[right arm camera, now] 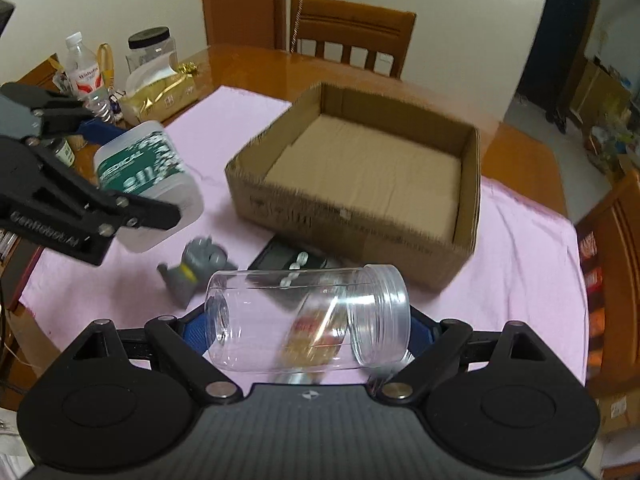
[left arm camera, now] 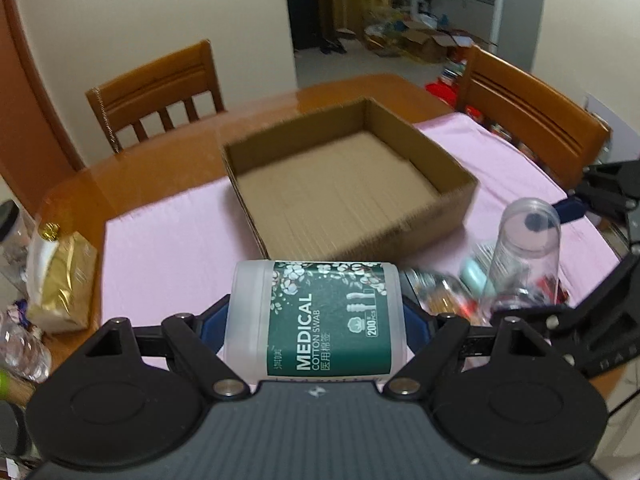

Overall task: Organize rigid objects
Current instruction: 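Carry the white bottle with the left tool while the right tool carries the clear jar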

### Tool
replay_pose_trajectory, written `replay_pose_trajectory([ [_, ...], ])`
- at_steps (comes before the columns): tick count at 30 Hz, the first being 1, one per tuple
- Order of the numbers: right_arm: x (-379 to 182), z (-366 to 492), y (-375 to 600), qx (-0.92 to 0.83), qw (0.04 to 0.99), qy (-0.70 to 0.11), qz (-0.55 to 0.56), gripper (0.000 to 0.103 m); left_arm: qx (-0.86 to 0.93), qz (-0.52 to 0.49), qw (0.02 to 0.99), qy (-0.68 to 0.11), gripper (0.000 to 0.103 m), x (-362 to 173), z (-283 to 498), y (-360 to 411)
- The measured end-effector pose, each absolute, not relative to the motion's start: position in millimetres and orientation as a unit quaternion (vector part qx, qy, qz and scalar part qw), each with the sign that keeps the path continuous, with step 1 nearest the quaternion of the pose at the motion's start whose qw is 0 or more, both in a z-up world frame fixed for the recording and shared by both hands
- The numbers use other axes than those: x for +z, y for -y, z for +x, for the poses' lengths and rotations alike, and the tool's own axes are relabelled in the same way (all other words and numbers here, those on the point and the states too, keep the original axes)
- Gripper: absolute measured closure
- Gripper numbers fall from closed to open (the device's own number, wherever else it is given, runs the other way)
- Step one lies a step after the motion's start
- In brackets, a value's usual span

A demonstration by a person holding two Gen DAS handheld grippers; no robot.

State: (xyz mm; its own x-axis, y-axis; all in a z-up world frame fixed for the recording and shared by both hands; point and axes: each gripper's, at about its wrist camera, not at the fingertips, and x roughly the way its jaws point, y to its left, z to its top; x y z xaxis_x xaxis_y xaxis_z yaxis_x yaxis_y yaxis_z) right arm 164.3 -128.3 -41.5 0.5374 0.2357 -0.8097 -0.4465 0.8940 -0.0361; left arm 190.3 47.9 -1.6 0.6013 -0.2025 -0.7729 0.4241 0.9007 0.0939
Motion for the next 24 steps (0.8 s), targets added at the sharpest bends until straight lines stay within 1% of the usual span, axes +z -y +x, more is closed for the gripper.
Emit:
replay_pose_trajectory([
  [11, -18.5, 213.4, 148.8, 0.223, 0.873, -0.412, -0.133, 0.01, -0.152, 0.127, 0.899, -0.391, 0.02, 17.2, 250.9, -22.5],
  [19, -19.0, 241.8, 166.6, 0.22, 0.877, -0.408, -0.128, 0.01, -0.129, 0.123, 0.9, -0.397, 0.02, 3.7, 311.0, -3.6],
  [24, -19.8, 257.1, 174.2, 0.217, 0.878, -0.408, -0.123, 0.01, -0.108, 0.113, 0.898, -0.41, 0.02, -14.7, 349.3, 2.8],
])
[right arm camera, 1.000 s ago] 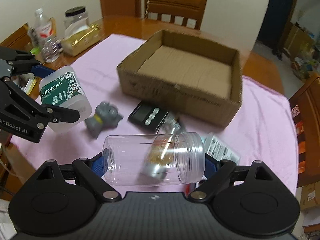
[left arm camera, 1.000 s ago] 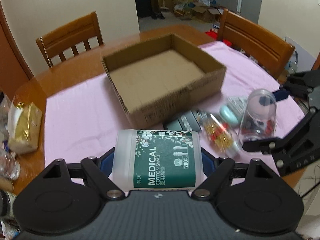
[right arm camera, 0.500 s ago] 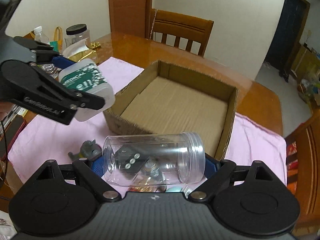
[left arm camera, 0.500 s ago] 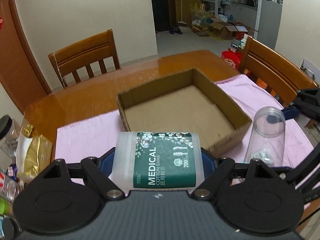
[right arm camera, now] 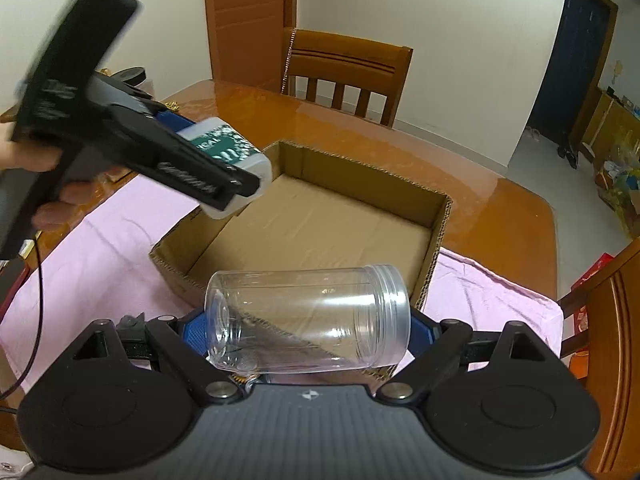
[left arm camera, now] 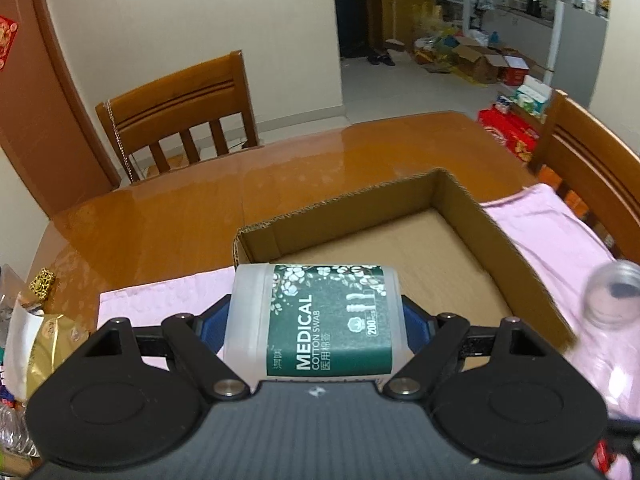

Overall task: Organize rigid objects
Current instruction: 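Carry the white bottle with the left tool while the right tool carries the clear jar, then open the left tool to drop the bottle in the box while the right tool drops the jar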

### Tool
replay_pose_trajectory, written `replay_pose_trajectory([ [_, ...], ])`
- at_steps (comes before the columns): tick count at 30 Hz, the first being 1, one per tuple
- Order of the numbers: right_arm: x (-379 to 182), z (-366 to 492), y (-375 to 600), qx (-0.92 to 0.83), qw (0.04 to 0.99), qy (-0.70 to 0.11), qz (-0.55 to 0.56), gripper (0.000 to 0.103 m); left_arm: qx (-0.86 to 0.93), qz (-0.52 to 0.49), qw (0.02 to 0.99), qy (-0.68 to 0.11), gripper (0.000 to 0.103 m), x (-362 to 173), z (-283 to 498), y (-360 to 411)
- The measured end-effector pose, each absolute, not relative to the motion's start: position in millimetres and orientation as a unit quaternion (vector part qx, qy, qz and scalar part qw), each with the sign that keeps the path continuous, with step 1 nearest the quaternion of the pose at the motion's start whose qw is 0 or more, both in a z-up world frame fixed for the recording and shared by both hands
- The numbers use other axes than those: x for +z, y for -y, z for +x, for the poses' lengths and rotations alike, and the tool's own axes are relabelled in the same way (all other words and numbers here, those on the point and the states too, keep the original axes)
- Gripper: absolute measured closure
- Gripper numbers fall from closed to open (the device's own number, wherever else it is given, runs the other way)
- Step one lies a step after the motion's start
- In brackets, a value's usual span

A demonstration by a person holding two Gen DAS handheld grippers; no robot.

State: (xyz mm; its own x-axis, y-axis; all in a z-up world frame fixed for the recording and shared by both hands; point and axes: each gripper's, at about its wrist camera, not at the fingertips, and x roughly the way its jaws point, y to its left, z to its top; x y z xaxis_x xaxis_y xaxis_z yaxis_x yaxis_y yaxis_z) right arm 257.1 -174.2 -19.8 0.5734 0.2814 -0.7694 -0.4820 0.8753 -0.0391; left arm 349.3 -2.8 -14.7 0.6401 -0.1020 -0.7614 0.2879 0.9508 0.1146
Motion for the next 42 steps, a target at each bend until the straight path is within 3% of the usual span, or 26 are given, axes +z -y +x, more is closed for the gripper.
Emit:
replay_pose_trajectory([
  [13, -25.5, 279.9, 181.2, 0.208, 0.879, -0.414, -0.114, 0.01, -0.068, 0.079, 0.916, -0.386, 0.01, -31.7, 387.4, 0.3],
  [23, -26.8, 298.2, 175.7, 0.212, 0.877, -0.417, -0.112, 0.01, -0.029, 0.056, 0.923, -0.38, 0.002, -13.9, 327.9, -35.8],
  [40, -37.1, 379.2, 149.0, 0.201, 0.877, -0.419, -0.123, 0.01, 0.042, -0.005, 0.919, -0.393, 0.001, -34.7, 225.9, -83.8],
  [42, -37.5, 386.9, 145.5, 0.191, 0.882, -0.412, -0.127, 0.003, 0.04, -0.005, 0.918, -0.394, 0.001, -36.7, 221.2, -85.7],
])
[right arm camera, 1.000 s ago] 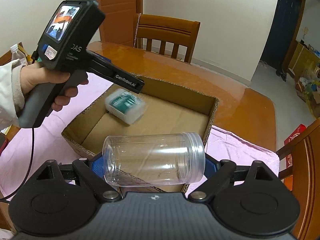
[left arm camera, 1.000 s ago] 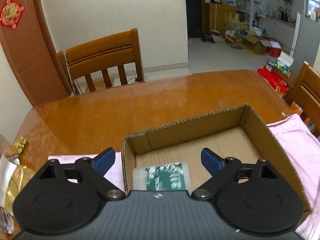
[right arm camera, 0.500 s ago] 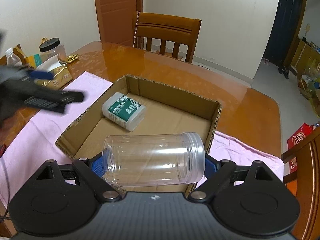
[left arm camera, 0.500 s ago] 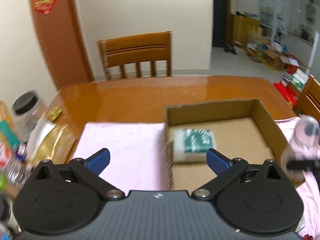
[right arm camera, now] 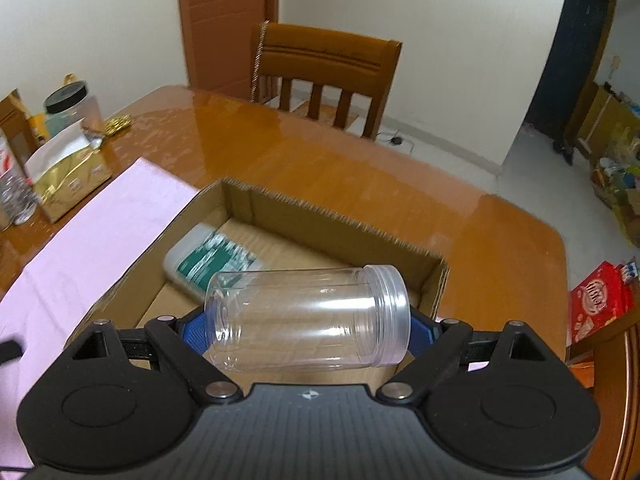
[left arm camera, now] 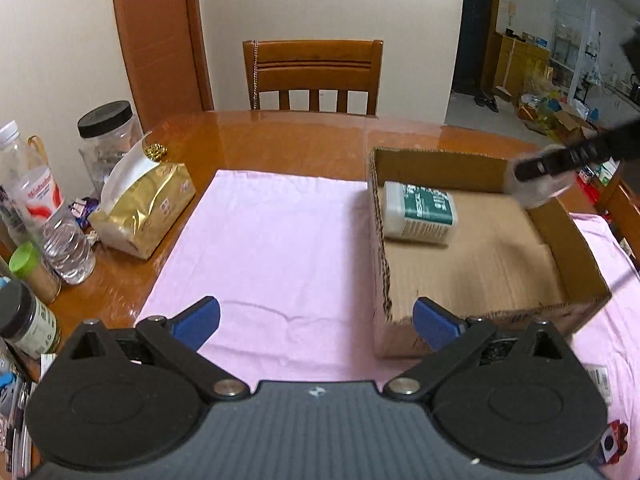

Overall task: Organize rigid objects
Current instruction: 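Open the left tool to drop the bottle in the box while the right tool drops the jar, then move the left tool to the grey cat figurine while the right tool moves to the red train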

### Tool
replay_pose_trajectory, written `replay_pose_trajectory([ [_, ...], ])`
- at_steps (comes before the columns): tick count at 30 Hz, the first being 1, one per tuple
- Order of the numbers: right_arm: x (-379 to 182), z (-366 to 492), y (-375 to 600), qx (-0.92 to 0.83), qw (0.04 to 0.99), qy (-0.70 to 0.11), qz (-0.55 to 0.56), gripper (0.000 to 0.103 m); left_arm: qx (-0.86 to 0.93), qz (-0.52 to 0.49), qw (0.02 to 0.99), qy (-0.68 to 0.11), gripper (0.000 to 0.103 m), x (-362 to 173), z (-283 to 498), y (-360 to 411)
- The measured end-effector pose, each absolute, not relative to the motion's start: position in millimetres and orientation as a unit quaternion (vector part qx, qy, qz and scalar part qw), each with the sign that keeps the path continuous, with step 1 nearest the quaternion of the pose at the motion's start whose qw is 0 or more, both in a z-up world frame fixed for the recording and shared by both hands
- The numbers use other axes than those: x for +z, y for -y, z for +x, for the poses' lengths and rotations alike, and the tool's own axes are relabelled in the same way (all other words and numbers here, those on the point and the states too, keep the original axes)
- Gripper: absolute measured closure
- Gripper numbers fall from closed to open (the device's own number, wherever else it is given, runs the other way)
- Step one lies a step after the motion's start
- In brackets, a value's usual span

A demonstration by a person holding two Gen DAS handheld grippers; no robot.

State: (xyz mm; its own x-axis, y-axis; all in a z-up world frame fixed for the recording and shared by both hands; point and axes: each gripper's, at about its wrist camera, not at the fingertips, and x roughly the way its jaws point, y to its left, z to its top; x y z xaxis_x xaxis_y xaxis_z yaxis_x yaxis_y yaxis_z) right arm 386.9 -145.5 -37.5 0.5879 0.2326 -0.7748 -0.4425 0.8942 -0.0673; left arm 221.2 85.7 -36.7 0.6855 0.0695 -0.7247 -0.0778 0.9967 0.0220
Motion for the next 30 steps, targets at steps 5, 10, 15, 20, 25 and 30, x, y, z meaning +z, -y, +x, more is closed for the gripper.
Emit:
replay_pose_trajectory([
  [5, -33.7, 386.8, 144.0, 0.184, 0.888, -0.402, -0.126, 0.0, 0.039, 0.002, 0.918, -0.394, 0.001, -38.2, 214.3, -86.2],
  [10, -31.6, 371.8, 151.0, 0.175, 0.89, -0.407, -0.105, 0.0, 0.033, 0.01, 0.918, -0.395, 0.001, -39.0, 211.6, -85.3],
  [15, -29.3, 345.3, 159.2, 0.16, 0.893, -0.407, -0.108, 0.0, 0.015, 0.02, 0.918, -0.395, 0.001, -39.4, 207.5, -81.0],
  [20, -34.1, 312.1, 169.8, 0.135, 0.894, -0.413, -0.106, 0.0, -0.002, 0.03, 0.918, -0.394, 0.001, -41.1, 202.0, -78.2],
  [25, -45.3, 280.4, 179.1, 0.113, 0.892, -0.429, -0.086, 0.0, -0.016, 0.041, 0.917, -0.397, 0.001, -44.5, 195.1, -75.8],
  [30, -63.7, 242.1, 192.4, 0.074, 0.89, -0.445, -0.066, 0.0, -0.026, 0.045, 0.913, -0.404, 0.001, -52.0, 188.8, -75.2],
])
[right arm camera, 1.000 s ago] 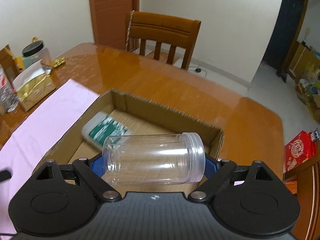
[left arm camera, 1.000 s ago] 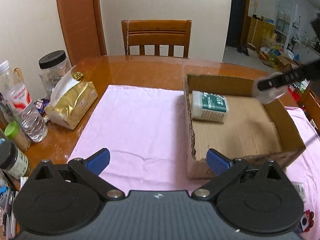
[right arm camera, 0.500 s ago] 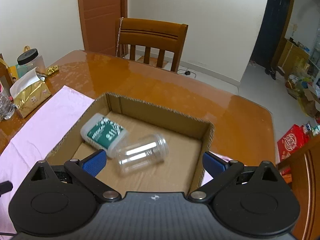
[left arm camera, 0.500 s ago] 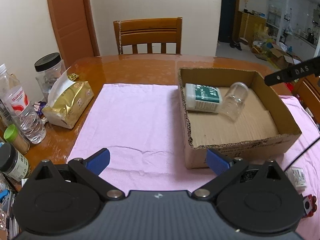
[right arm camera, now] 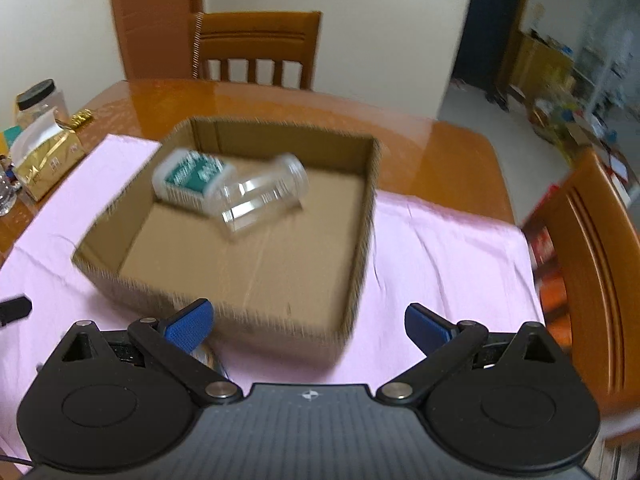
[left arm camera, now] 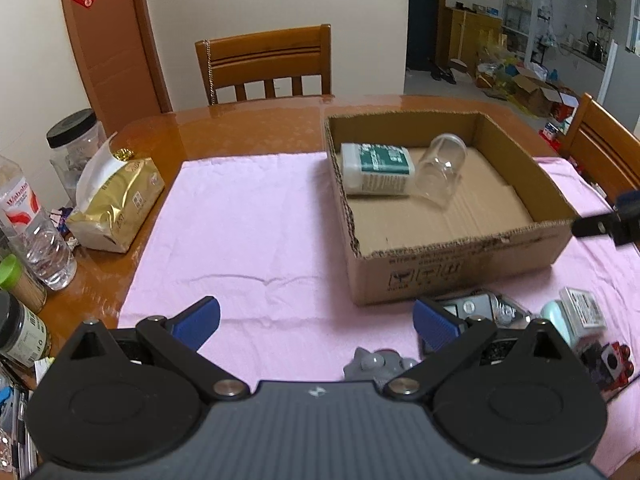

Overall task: Organize rigid objects
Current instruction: 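Move the left tool to the grey cat figurine while the right tool moves to the red train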

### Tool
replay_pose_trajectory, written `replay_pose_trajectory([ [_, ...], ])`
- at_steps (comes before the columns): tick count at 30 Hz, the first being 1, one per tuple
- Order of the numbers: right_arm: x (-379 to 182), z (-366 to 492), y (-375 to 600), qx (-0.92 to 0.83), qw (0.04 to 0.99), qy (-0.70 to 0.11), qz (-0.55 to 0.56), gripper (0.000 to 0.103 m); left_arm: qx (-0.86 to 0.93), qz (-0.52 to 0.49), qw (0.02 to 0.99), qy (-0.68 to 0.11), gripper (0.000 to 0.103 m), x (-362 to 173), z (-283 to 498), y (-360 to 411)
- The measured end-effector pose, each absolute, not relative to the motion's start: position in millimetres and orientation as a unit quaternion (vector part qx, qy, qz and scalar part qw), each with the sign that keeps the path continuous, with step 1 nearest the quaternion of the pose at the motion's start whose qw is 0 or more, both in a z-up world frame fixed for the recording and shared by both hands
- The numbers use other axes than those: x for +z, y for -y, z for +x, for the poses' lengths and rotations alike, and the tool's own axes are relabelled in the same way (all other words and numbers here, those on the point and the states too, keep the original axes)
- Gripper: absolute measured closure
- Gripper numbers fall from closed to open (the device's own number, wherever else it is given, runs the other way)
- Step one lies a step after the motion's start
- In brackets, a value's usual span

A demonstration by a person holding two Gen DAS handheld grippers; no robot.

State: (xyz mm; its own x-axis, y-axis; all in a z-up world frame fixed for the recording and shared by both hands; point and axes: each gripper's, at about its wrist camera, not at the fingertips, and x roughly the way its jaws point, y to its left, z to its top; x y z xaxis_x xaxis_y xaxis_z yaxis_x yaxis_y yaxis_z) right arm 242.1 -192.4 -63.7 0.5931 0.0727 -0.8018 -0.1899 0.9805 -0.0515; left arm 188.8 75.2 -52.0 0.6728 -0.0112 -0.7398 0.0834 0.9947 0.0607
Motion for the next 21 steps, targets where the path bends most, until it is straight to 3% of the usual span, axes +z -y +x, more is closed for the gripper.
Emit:
replay_pose_trajectory([
  [13, -119.5, 174.4, 226.2, -0.028, 0.855, -0.509, -0.094, 0.0, -0.062, 0.051, 0.905, -0.417, 0.001, -62.6, 178.5, -67.2],
  [21, -121.6, 162.3, 206.6, 0.0, 0.852, -0.515, -0.09, 0.0, -0.079, 0.053, 0.904, -0.416, 0.001, -62.9, 170.9, -66.7],
])
